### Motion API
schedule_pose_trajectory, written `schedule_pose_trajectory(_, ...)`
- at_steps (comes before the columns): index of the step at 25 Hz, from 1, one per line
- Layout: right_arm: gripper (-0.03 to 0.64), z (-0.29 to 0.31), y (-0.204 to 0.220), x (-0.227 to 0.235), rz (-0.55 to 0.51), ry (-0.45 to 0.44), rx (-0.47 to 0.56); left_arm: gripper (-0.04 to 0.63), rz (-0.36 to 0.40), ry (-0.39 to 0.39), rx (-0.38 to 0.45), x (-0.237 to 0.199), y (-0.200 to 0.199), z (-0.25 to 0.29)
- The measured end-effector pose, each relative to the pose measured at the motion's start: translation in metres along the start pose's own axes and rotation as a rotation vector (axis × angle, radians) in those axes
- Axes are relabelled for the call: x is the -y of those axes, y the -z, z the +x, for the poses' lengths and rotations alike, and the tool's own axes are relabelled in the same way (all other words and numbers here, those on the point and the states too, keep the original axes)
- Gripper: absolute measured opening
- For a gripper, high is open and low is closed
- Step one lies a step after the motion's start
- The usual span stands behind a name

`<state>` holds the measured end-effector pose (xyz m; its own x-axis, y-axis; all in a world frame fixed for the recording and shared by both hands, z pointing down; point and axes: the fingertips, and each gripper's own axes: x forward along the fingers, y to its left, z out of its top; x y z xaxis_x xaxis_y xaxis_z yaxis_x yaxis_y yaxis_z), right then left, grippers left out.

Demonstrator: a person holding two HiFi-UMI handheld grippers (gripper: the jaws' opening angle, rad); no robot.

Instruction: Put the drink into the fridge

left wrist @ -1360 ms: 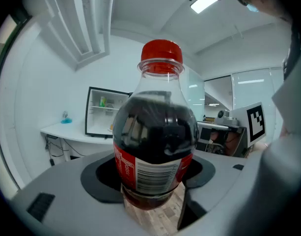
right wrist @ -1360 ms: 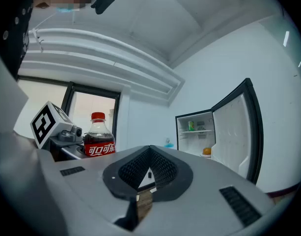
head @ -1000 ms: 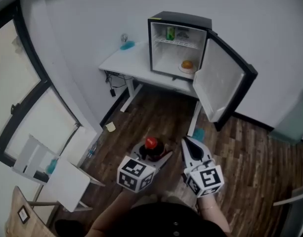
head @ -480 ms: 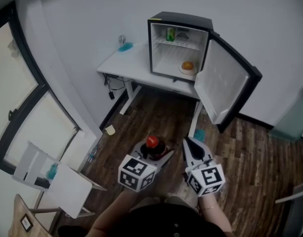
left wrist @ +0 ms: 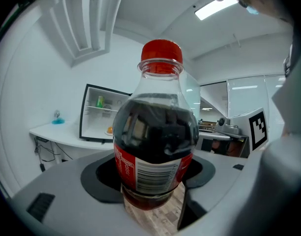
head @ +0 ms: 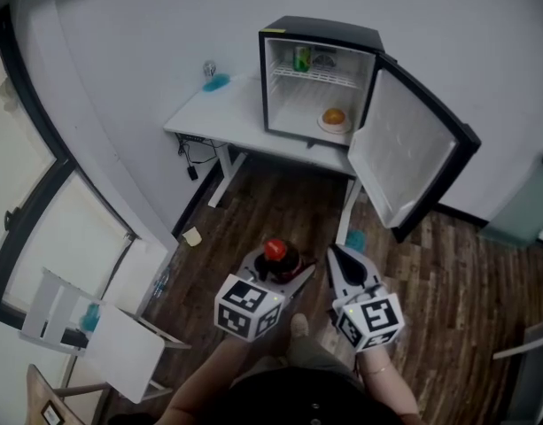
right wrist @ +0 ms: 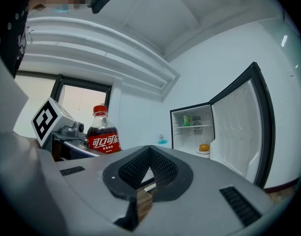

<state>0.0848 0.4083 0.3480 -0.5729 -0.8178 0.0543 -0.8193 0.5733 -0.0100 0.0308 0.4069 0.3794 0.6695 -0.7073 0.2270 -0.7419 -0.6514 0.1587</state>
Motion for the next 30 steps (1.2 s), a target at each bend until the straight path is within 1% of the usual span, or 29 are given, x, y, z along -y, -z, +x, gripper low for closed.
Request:
schedule_pose_trajectory(6,0.009,0.041,-0.002,0.032,0.025,0.000,0.023,0.319,-0.008,0.001,0.010,-0.030,-0.007,0.028)
schedule_pose_trajectory(9,0.008,0.071,-0.002,0.049,0.023,-0.018,0.029,0.319,-0.003,-0.012,0.007,-0.052,-0.013,0.048)
schedule_pose_trajectory(13,0.008,0.114,0.004,0.073,0.040,-0.046,0.009,0.319,0.001,-0.041,0.003,-0.086,-0.022,0.075)
schedule_pose_trajectory(19,0.008,0.169,-0.007,0.110,0.046,-0.075,0.014,0.319,0.002,-0.068,0.005,-0.129,-0.043,0.122)
schedule_pose_trajectory(23,0.009,0.200,-0.013,0.133,0.025,-0.099,0.017,0.319,0.009,-0.074,0.001,-0.150,-0.054,0.157)
schedule_pose_trajectory(28,0.009,0.234,-0.012,0.160,0.000,-0.114,0.015,0.319,0.039,-0.091,0.010,-0.172,-0.067,0.193)
schedule_pose_trajectory(30,0.008,0.245,-0.011,0.168,-0.006,-0.119,0.011,0.319,0.037,-0.091,0.010,-0.179,-0.070,0.204)
